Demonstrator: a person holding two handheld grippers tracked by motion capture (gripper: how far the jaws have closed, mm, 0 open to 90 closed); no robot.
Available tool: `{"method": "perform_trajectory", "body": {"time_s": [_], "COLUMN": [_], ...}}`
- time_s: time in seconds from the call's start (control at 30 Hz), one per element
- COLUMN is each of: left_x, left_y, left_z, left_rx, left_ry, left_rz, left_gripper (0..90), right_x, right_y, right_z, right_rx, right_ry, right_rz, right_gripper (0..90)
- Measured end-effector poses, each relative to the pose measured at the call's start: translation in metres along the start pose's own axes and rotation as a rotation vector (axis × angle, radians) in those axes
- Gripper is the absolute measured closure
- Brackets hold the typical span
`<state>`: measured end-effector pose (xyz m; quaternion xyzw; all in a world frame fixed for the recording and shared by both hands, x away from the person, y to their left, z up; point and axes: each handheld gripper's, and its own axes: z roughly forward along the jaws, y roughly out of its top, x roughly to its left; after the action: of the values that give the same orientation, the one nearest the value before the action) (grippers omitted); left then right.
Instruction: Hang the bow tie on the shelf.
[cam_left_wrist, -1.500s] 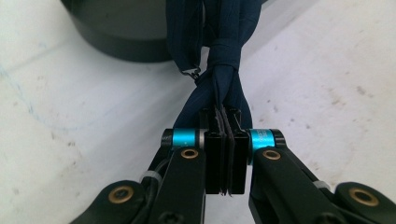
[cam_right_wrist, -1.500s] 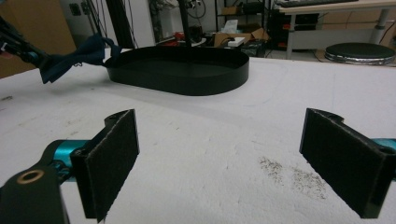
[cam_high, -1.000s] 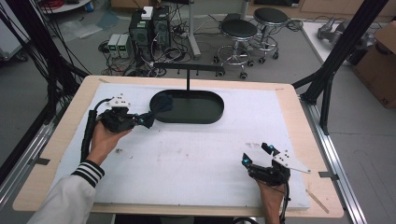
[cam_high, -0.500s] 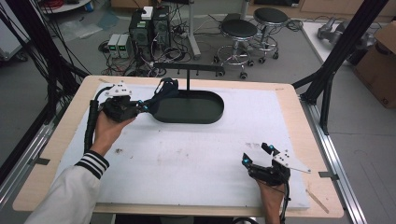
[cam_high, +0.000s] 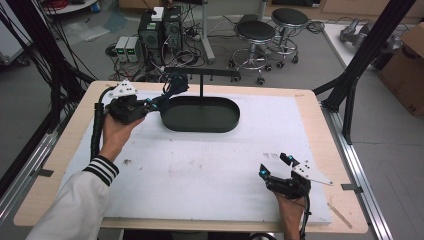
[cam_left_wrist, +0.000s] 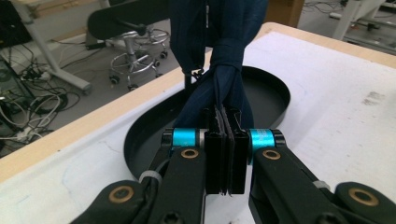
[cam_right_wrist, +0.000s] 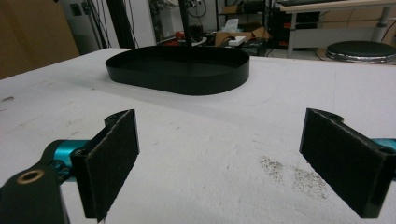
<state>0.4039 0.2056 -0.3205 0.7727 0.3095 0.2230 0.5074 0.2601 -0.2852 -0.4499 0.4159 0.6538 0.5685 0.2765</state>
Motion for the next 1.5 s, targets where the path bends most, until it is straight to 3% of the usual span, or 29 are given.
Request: {"method": "perform_trajectory", "body": {"time_s": [0.17,0.4,0.73,0.83,0.9,0.97,1.17,1.5], "left_x": [0.012,0.016,0.021,0.02,0.021,0.022,0.019,0.015], "left_y": [0.003,0.019,0.017,0.016,0.017,0.017,0.029,0.038], "left_z": [0.003,0.009,0.02,0.022,0.022,0.02,0.007,0.001], "left_rx": [0.012,-0.011,-0.009,0.0,-0.004,-0.032,-0.071,-0.091], "left_ry": [0.023,0.017,0.004,0.011,0.016,0.012,0.012,0.017], "left_rz": [-0.021,0.002,-0.009,0.009,0.01,-0.018,0.002,0.006], "left_gripper": [88.3,88.3,88.3,88.3,88.3,88.3,88.3,88.3], "right_x": [0.001,0.001,0.001,0.001,0.001,0.001,0.001,0.001], "right_y": [0.0,0.0,0.0,0.0,0.0,0.0,0.001,0.0], "right_z": [0.0,0.001,0.001,0.002,0.002,0.002,0.002,0.002], "right_rx": [0.004,0.012,0.015,0.014,0.016,0.016,0.022,0.019], "right_ry": [-0.001,-0.002,-0.004,-0.002,-0.002,-0.002,-0.004,-0.003], "right_rz": [-0.001,-0.004,-0.003,-0.007,-0.007,-0.009,-0.008,-0.011], "right_gripper": [10.8,10.8,10.8,10.8,10.8,10.8,10.8,10.8]}}
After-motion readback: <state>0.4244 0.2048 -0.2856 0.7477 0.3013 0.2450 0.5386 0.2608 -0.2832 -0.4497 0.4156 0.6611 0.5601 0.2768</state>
